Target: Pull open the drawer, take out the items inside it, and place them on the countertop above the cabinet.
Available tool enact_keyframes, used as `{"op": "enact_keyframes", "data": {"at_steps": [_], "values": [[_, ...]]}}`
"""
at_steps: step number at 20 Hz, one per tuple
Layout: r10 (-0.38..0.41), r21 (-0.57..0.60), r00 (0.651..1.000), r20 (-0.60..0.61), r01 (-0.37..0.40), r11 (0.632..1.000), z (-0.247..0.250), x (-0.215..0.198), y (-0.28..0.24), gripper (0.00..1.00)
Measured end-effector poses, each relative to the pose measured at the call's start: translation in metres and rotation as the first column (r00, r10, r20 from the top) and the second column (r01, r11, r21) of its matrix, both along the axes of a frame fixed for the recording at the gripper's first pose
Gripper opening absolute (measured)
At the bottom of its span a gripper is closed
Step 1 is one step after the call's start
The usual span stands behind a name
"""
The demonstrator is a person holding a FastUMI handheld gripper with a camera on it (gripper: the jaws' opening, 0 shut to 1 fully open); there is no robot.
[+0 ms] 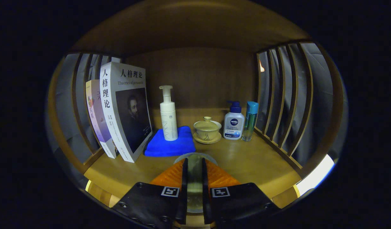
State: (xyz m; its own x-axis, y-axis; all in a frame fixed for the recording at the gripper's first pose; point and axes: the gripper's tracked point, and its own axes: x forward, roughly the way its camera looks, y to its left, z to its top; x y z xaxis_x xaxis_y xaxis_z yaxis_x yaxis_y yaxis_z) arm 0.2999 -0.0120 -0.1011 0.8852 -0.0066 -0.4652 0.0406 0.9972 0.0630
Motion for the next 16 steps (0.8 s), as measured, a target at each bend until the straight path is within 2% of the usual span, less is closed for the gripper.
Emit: {"op": "enact_keyframes", "data": {"at_steps": [2,5,8,12,16], "values": [[0.015,-0.021,1.000,-0.012,-0.016,1.000,-0.009,-0.001,-0.002,0.29],[0.020,-0.045,1.000,0.023,-0.019,0.999,-0.012,-0.008,-0.006,0.62],[0.020,-0.020,0.994,0.111,-0.018,1.000,0.003,-0.020,-0.003,0.95],[0.027,-0.031,0.969,0.247,-0.020,0.999,0.044,-0.056,0.001,0.95],[0.024,-0.056,0.949,0.316,-0.007,0.998,0.070,-0.106,0.006,0.95]]}}
